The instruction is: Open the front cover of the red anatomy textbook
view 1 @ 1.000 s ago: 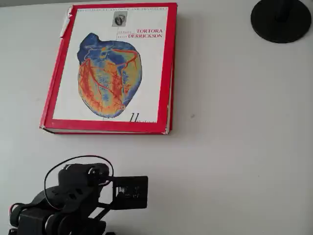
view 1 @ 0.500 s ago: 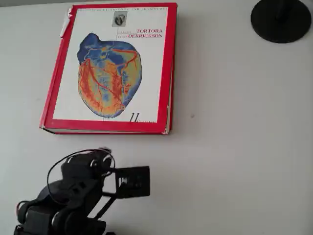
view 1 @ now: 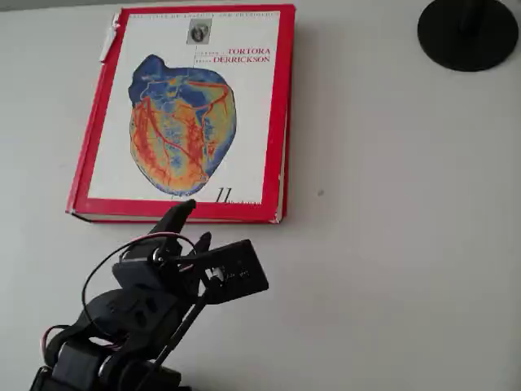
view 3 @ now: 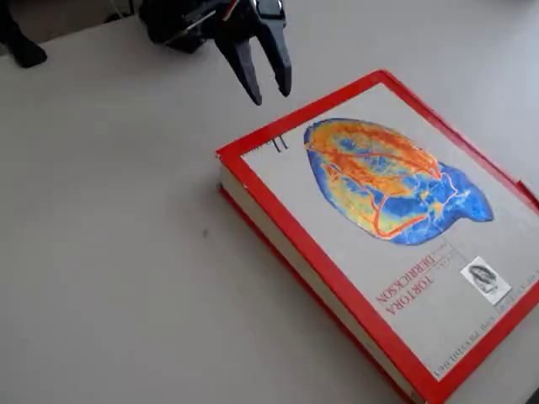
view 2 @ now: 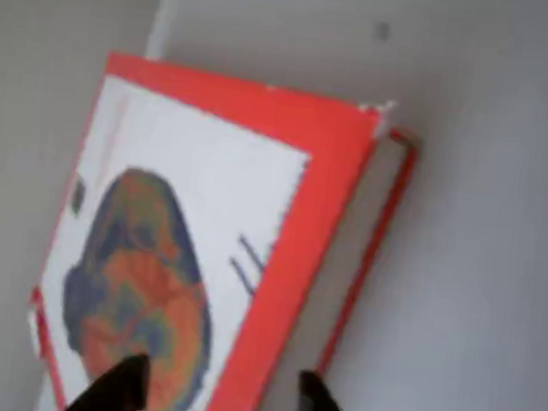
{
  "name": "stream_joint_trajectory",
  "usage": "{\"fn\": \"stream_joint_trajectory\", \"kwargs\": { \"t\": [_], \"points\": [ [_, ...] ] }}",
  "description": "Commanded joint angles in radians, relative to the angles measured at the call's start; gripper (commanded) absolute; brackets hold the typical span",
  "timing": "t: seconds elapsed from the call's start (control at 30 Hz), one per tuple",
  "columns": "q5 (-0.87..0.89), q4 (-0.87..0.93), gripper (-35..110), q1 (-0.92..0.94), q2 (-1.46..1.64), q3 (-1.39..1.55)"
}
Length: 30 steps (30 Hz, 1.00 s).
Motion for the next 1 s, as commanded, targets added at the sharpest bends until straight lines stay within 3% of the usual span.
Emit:
{"fn": "stream_joint_trajectory", "kwargs": {
  "t": [0.0,0.17,0.83,0.97],
  "points": [
    [-0.021,-0.198,21,0.034,-0.262,-0.055],
    [-0.009,-0.347,21,0.075,-0.606,-0.196],
    [-0.009,-0.460,21,0.084,-0.861,-0.368],
    [-0.014,-0.414,21,0.087,-0.825,-0.407]
  ]
}}
